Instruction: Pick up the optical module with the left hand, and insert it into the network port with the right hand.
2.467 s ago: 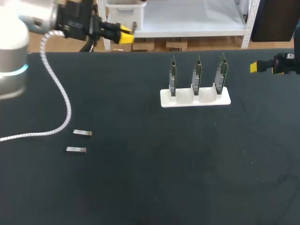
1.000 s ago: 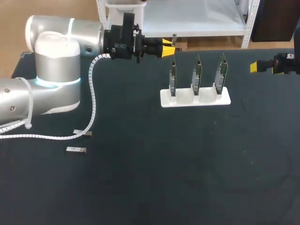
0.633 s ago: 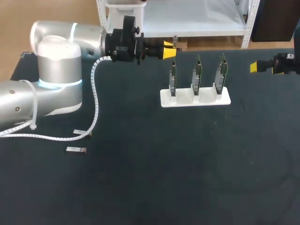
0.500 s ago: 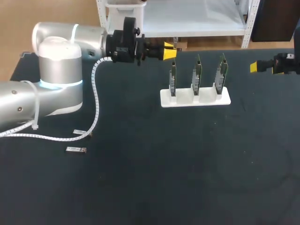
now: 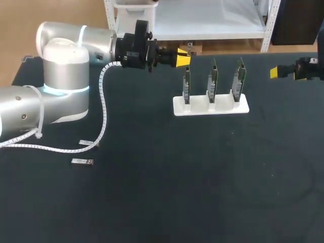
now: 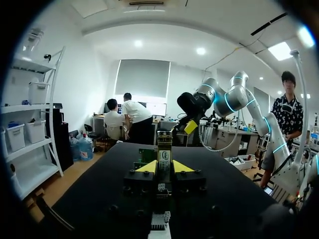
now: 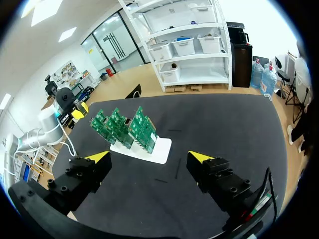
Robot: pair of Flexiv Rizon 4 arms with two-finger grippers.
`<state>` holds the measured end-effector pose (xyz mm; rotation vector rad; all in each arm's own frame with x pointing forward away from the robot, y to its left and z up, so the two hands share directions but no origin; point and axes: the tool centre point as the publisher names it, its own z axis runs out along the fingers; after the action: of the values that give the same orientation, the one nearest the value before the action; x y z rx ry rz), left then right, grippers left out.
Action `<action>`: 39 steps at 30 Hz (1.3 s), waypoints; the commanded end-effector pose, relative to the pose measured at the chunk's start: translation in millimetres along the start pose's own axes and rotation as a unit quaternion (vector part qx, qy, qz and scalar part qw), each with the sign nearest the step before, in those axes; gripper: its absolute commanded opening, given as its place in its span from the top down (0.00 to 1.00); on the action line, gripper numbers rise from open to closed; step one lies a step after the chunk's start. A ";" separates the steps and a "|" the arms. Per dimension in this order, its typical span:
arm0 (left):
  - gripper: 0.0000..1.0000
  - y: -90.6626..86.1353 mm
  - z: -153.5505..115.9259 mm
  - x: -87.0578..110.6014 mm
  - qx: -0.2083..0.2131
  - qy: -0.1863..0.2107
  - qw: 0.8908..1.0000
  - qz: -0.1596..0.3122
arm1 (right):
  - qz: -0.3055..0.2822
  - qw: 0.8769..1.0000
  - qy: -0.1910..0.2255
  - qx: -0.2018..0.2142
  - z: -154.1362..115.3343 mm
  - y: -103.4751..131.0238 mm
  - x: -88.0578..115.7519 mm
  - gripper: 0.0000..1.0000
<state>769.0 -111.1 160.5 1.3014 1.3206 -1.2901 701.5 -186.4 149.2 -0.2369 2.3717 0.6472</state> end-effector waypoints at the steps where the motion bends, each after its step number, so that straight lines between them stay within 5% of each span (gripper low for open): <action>1: 1.00 -3.1 -0.4 0.7 -0.002 -0.001 1.000 0.002 | 0.001 1.000 0.000 0.004 -0.6 1.9 0.4 0.00; 22: 1.00 -1.9 0.0 0.7 0.001 -0.002 1.000 0.006 | 0.001 1.000 0.000 0.004 -0.6 1.9 0.4 0.00; 30: 1.00 -1.9 0.0 0.7 0.001 -0.002 1.000 0.006 | -0.072 0.994 0.007 -0.088 3.1 6.7 -32.7 0.00; 39: 1.00 -1.9 0.0 0.7 0.001 -0.002 1.000 0.006 | -0.172 0.962 0.037 -0.210 35.4 47.5 -57.8 0.00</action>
<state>767.1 -111.0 160.5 1.3057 1.3081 -1.2867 727.0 -140.0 189.4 -0.6483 2.2508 0.6262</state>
